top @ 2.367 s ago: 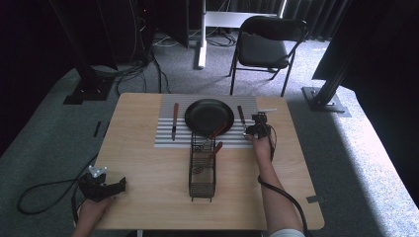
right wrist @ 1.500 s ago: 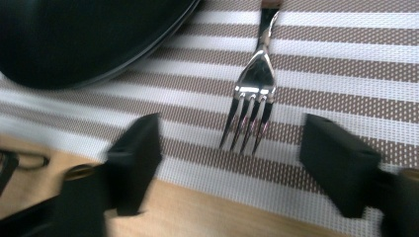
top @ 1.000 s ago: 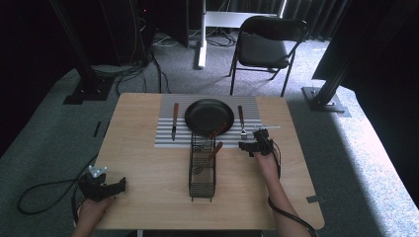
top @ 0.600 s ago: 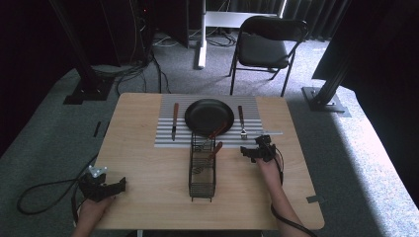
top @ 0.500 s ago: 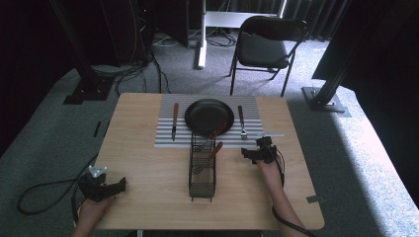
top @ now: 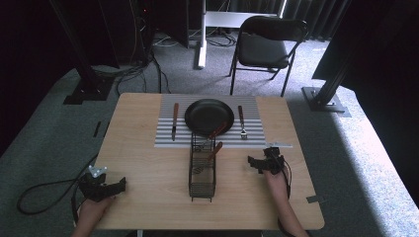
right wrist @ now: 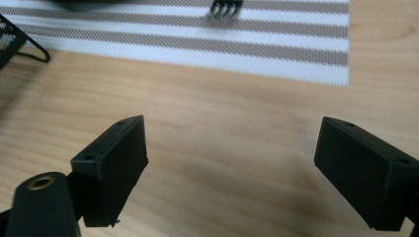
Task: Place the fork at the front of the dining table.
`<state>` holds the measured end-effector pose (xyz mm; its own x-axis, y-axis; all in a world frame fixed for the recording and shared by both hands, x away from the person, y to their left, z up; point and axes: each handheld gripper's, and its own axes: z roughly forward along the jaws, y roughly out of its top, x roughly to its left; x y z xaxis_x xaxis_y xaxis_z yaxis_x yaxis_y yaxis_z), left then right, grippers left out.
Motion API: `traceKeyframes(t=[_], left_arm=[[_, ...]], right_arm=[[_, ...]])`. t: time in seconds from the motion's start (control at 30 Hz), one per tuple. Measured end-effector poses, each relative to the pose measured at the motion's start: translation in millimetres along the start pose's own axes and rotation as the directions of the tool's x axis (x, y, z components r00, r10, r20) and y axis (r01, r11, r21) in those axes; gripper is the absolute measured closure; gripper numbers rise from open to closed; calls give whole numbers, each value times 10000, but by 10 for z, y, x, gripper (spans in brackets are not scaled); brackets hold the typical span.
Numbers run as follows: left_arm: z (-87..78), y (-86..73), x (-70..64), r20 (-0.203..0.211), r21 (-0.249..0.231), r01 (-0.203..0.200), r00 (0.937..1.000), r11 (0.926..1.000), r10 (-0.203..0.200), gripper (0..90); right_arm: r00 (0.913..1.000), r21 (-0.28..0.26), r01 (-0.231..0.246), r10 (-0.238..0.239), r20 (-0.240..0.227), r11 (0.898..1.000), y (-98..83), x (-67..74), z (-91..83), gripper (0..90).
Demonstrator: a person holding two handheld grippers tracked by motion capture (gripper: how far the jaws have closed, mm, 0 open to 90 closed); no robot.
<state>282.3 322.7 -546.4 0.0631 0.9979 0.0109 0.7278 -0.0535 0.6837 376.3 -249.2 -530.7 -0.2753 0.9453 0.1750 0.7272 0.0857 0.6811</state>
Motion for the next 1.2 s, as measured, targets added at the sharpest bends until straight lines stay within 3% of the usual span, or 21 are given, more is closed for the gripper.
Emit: traceKeyframes(t=[0.2, 0.37, 0.57, 0.97, 1.07, 1.2], left_arm=[[0, 0, 0, 0, 3, 2, 10000, 10000, -2, 0], [0, 0, 0, 0, 2, -2, 10000, 10000, 2, 0], [0, 0, 0, 0, 2, -1, 10000, 10000, 1, 0], [0, 0, 0, 0, 2, -2, 10000, 10000, 2, 0], [0, 0, 0, 1, 2, -1, 10000, 10000, 1, 0], [0, 0, 0, -4, 1, 2, 10000, 10000, -2, 0]], right_arm=[[9997, -194, -37, 42, 235, 9998, -137, -48, -91, 122], [9980, -638, 157, -117, 628, 9978, -254, -93, -221, 122], [9938, -778, 140, -53, 1112, 9969, -420, -141, -330, 122], [9787, -815, 78, 91, 2052, 9966, -636, -291, -524, 132], [9764, -1031, -395, 603, 2074, 9939, -668, -349, -574, 132], [9683, -931, -381, 598, 2427, 9949, -720, -379, -598, 132]])
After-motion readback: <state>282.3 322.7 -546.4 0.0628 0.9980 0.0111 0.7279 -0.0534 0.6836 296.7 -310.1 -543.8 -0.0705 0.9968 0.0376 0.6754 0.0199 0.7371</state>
